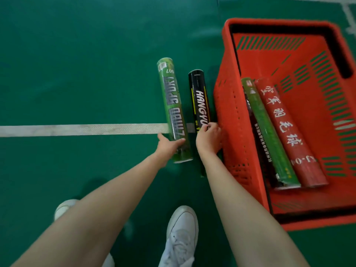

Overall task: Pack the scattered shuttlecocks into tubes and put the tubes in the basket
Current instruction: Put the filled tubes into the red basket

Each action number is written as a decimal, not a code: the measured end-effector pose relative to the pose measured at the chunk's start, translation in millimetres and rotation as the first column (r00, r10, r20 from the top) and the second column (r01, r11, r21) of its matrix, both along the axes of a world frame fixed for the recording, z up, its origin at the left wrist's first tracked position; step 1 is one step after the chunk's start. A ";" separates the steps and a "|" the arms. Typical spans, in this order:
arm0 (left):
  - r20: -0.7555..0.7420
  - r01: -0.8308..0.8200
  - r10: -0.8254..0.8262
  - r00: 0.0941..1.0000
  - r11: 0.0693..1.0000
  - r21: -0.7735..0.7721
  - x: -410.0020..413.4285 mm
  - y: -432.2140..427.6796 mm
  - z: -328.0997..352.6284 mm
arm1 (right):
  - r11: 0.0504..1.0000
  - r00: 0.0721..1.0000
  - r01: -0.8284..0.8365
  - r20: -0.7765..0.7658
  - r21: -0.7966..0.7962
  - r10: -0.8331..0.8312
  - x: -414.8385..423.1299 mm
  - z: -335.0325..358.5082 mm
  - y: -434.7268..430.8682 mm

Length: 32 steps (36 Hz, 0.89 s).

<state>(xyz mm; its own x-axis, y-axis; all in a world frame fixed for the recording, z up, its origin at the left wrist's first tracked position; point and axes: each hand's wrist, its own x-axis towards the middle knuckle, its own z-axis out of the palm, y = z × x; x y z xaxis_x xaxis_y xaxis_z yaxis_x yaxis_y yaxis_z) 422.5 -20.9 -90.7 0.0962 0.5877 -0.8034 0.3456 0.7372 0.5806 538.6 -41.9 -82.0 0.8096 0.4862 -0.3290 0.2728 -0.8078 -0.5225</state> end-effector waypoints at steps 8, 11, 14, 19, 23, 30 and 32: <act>-0.094 -0.071 0.090 0.991 0.979 0.189 -24.2 5.5 -6.0 | 0.979 0.972 -0.196 -0.140 -0.047 0.188 1.8 -9.5 -12.3; -0.125 -0.049 0.069 0.990 0.987 0.155 -23.6 6.9 -7.9 | 0.961 0.921 -0.273 -0.302 -0.044 0.248 -6.3 -10.0 -14.8; -0.204 -0.021 0.050 0.978 0.990 0.142 -23.8 7.4 -11.7 | 0.966 0.884 -0.255 -0.417 -0.051 0.211 -15.1 -13.8 -15.3; -0.060 -0.107 0.112 0.992 0.991 0.081 -31.3 14.3 -11.8 | 0.985 0.865 -0.168 -0.476 0.028 0.161 -23.0 -16.1 -13.5; 0.056 -0.197 0.192 0.980 0.975 0.107 -46.1 15.6 0.9 | 0.980 0.891 -0.118 -0.420 0.159 0.175 -24.8 2.4 1.8; 0.162 -0.246 0.210 0.964 0.936 0.250 -53.9 15.2 64.4 | 0.904 0.927 -0.190 -0.233 0.382 0.293 -32.0 82.9 31.7; 0.197 -0.266 0.218 0.956 0.926 0.267 -51.3 18.0 87.9 | 0.870 0.928 -0.213 -0.185 0.445 0.322 -31.7 113.2 38.5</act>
